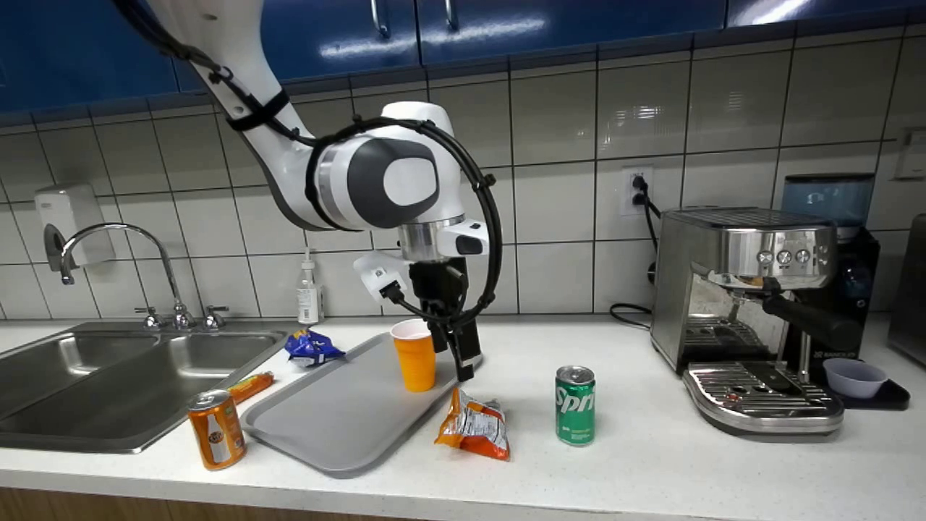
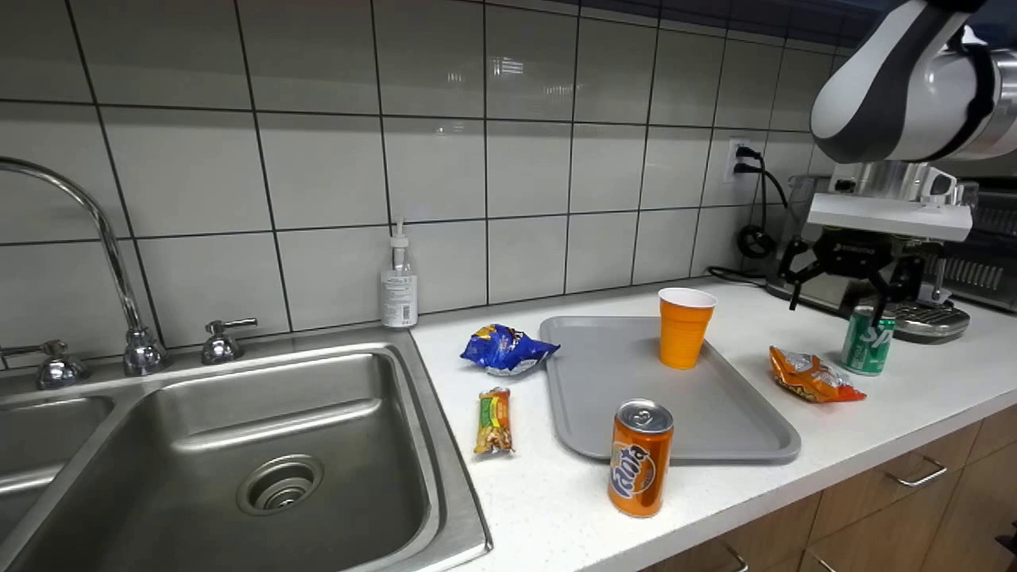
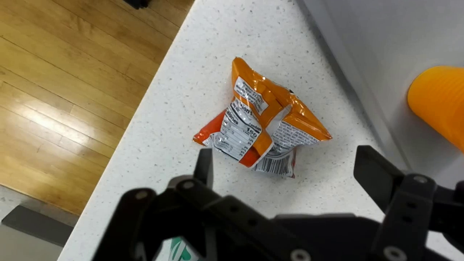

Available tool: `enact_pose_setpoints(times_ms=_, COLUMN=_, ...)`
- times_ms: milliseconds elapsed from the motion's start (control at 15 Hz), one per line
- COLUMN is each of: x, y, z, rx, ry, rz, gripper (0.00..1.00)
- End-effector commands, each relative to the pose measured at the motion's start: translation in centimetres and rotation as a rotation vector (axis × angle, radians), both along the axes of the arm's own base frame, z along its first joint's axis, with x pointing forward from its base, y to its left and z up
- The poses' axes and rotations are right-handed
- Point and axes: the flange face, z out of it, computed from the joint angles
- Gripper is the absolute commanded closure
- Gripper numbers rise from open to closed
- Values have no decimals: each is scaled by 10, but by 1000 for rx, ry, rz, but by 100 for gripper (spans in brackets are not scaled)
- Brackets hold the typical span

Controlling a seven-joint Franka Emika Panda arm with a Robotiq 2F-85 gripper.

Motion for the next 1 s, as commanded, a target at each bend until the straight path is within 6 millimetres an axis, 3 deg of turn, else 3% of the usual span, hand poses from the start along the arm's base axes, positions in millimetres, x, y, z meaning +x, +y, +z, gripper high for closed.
enact_pose_setpoints(times_ms=0, x=5, y=-13, z=-13, rx=15, ry=6, rz=-13, gripper=0)
enact_pose_setpoints(times_ms=933, x=13, y=-34, z=-64, rx=1, ry=125, rz=2, gripper=0)
